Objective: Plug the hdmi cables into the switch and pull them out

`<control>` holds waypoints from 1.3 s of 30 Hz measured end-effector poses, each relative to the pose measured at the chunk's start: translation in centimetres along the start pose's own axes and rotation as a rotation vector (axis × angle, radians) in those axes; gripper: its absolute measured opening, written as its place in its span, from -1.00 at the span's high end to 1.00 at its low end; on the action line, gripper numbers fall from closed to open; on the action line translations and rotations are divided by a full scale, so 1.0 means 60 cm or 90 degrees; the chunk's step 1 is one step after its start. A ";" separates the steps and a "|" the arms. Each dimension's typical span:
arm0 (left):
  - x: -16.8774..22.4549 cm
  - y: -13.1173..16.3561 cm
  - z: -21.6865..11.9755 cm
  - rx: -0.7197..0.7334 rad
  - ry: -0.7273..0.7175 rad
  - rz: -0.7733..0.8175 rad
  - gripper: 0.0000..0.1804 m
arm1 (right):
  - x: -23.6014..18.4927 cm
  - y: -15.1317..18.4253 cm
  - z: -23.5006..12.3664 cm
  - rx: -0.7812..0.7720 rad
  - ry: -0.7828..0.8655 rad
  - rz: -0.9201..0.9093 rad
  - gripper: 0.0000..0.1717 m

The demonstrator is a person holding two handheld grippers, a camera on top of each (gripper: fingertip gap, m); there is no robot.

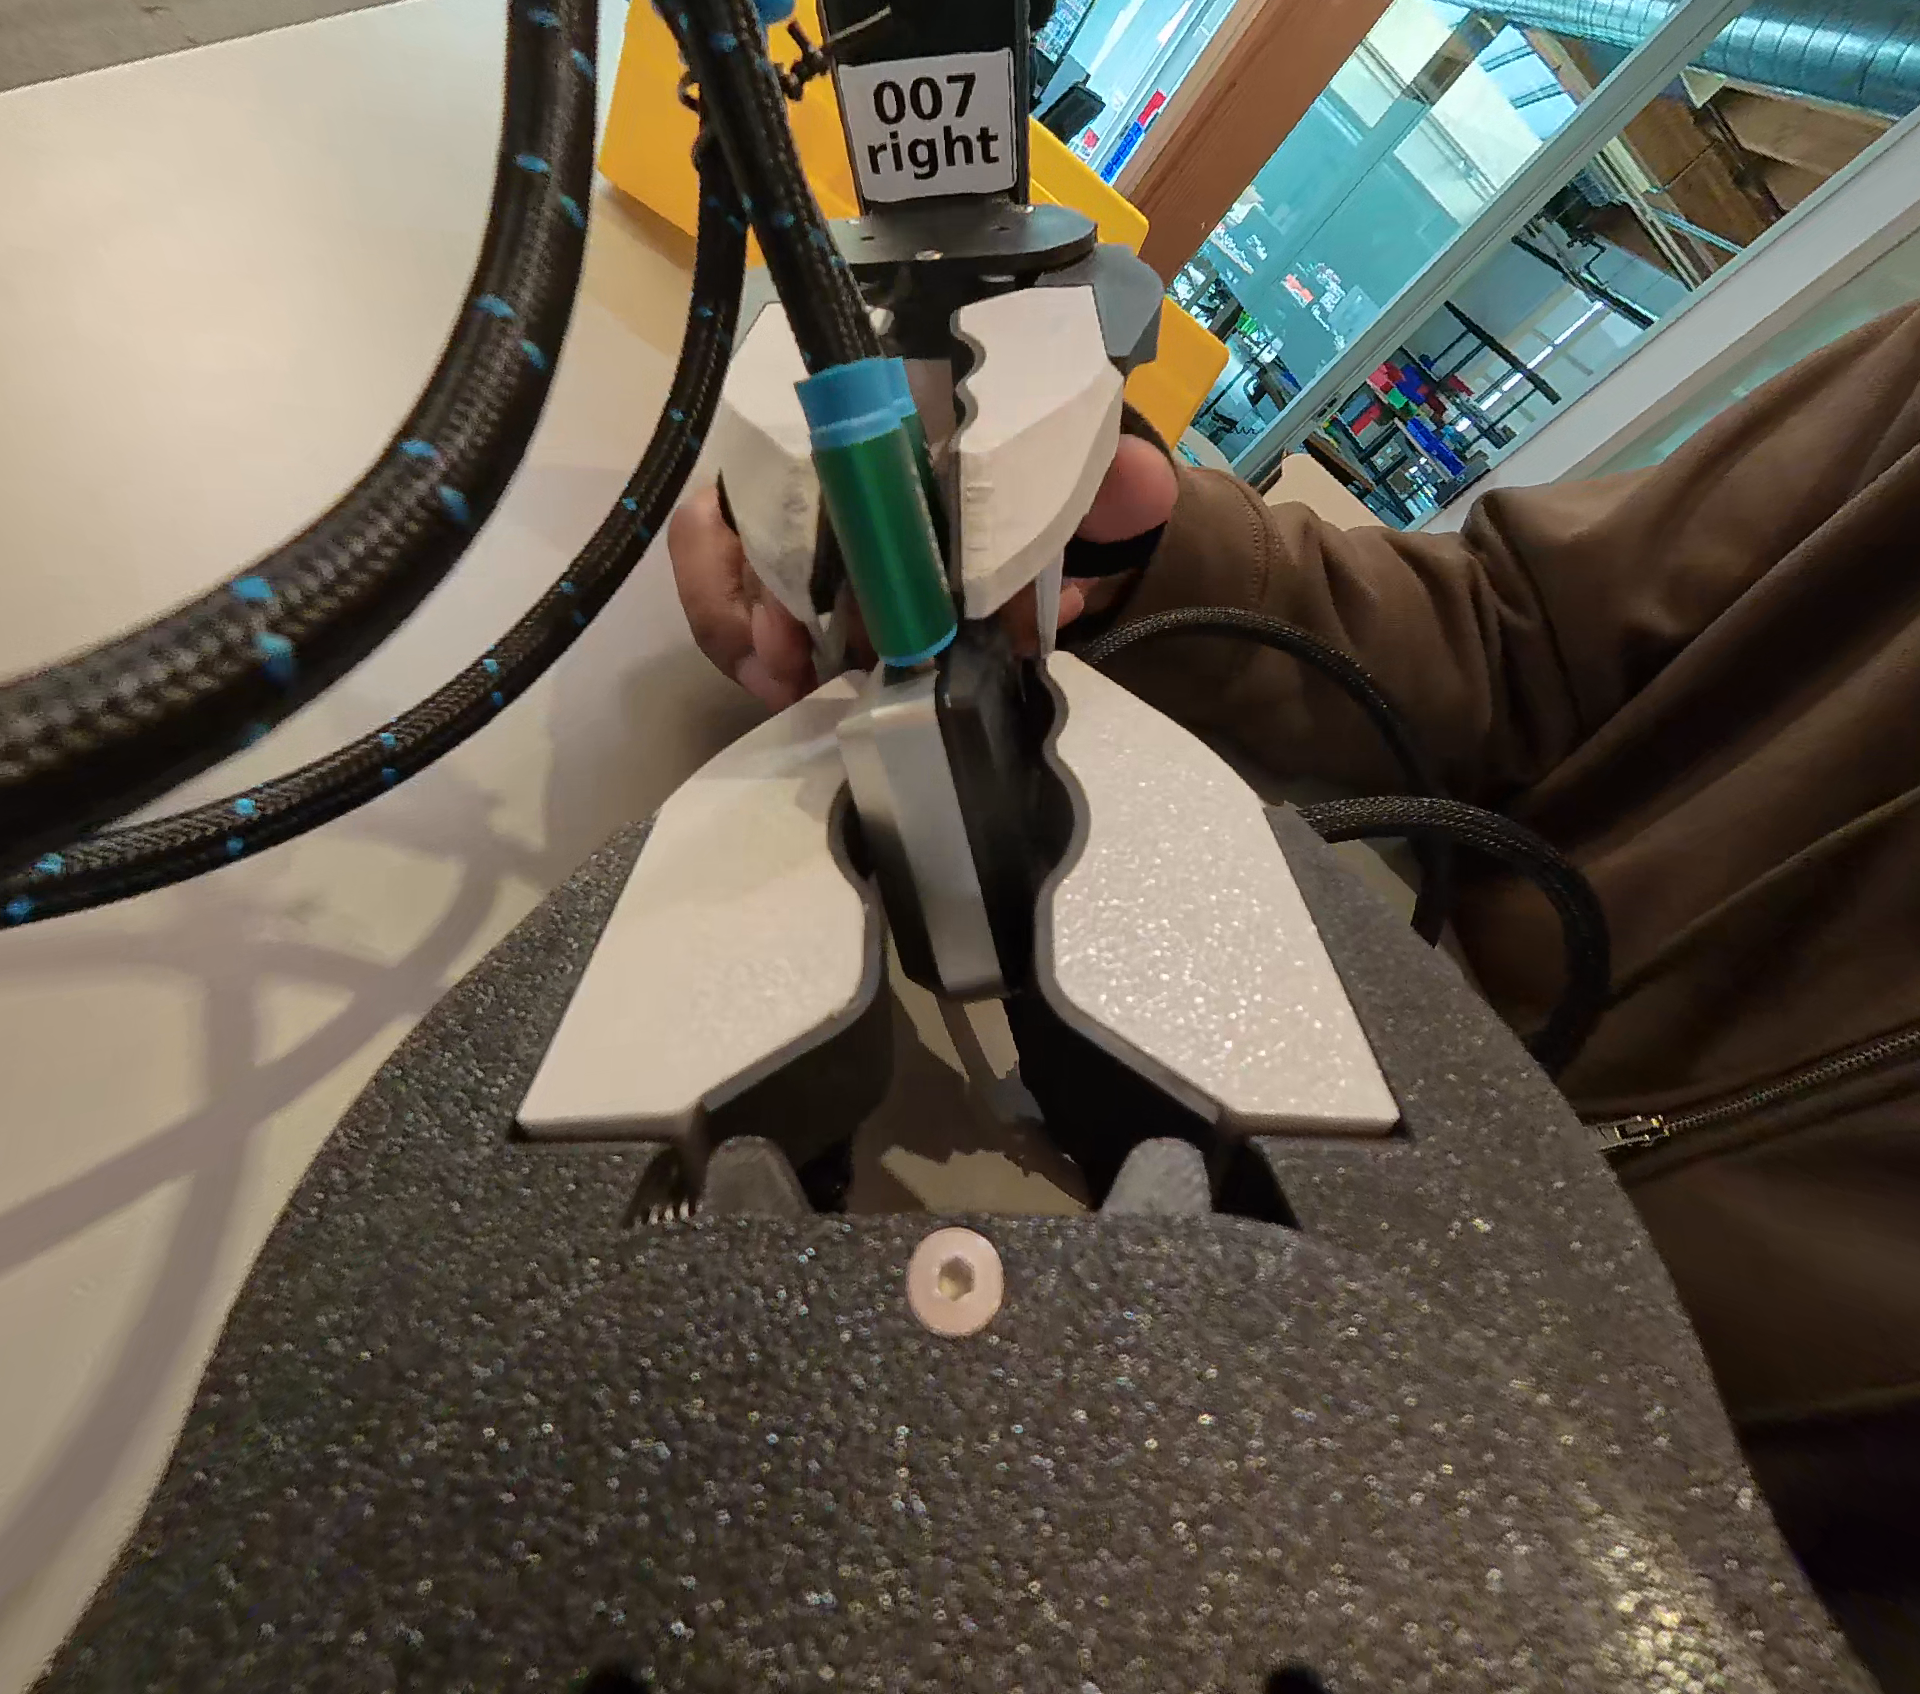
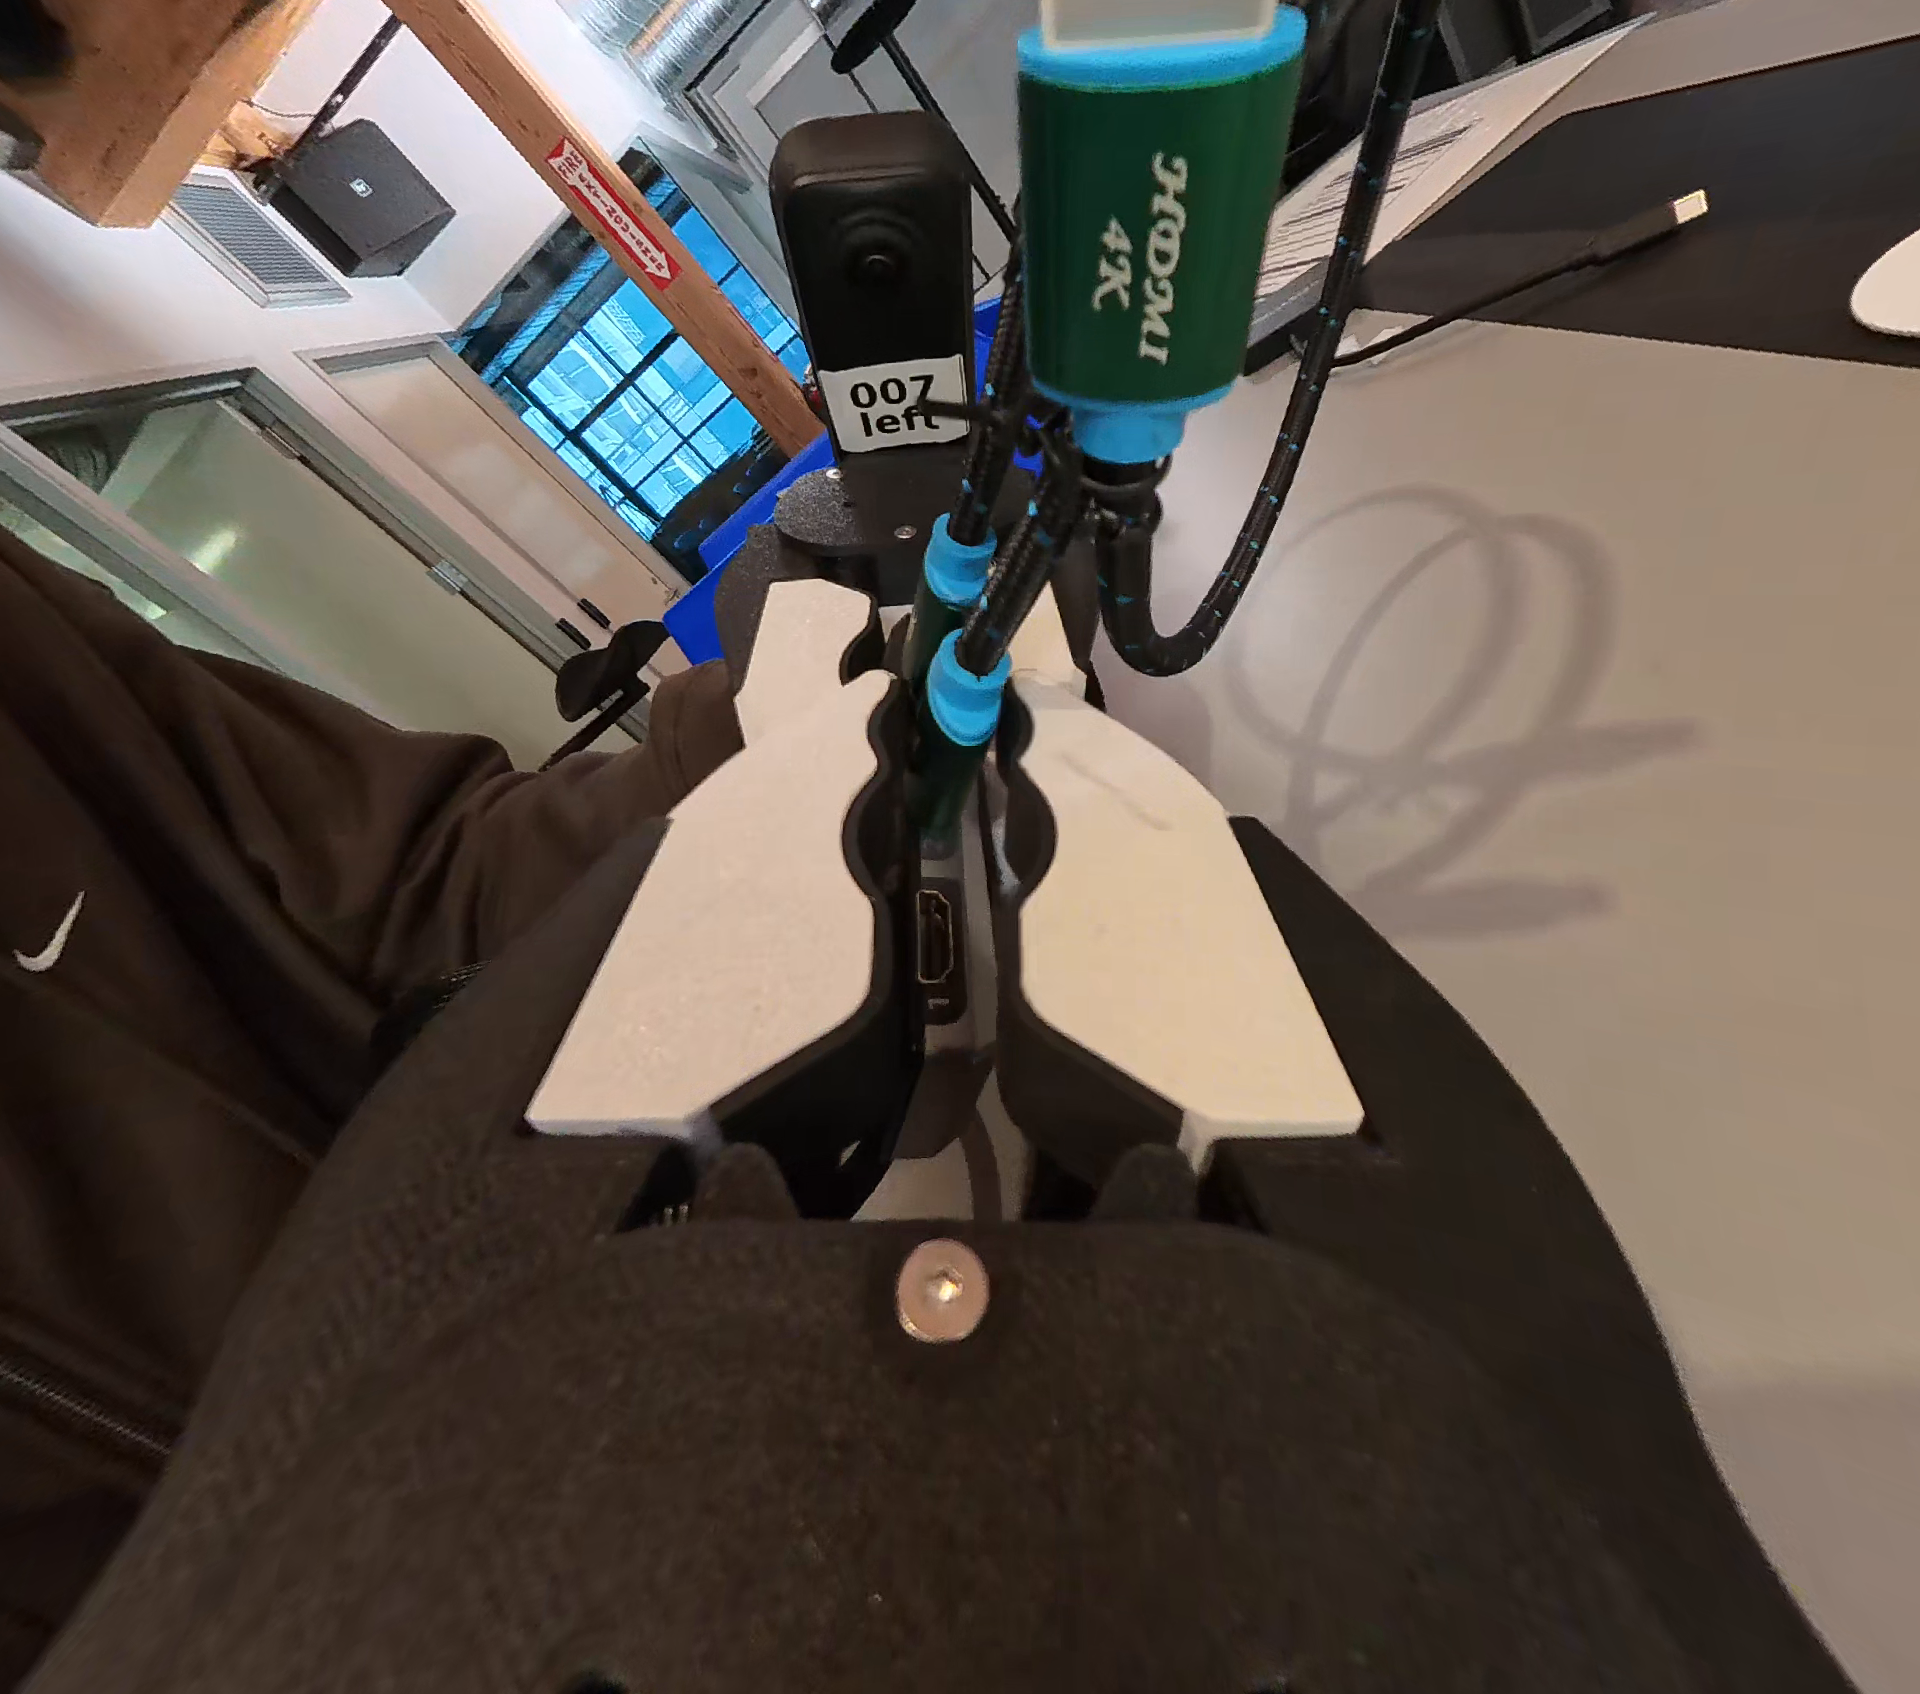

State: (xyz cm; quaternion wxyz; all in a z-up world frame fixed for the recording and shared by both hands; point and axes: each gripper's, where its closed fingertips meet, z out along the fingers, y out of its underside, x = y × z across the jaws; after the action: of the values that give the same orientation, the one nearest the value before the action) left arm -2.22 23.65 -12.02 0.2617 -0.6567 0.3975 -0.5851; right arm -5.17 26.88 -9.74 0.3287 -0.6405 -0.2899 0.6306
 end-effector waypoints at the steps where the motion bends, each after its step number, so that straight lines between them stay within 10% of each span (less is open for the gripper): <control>1: -0.001 0.000 0.000 -0.001 -0.001 -0.001 0.72 | 0.000 0.000 0.000 0.000 0.000 0.000 0.83; 39: 0.015 -0.002 0.003 -0.018 0.026 0.011 0.72 | -0.023 -0.019 -0.007 0.091 -0.019 0.004 0.88</control>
State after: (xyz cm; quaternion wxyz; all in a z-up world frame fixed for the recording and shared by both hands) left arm -2.04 22.94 -11.41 0.2492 -0.6447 0.4164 -0.5906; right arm -4.73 26.48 -8.03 0.3677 -0.6068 -0.2468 0.6601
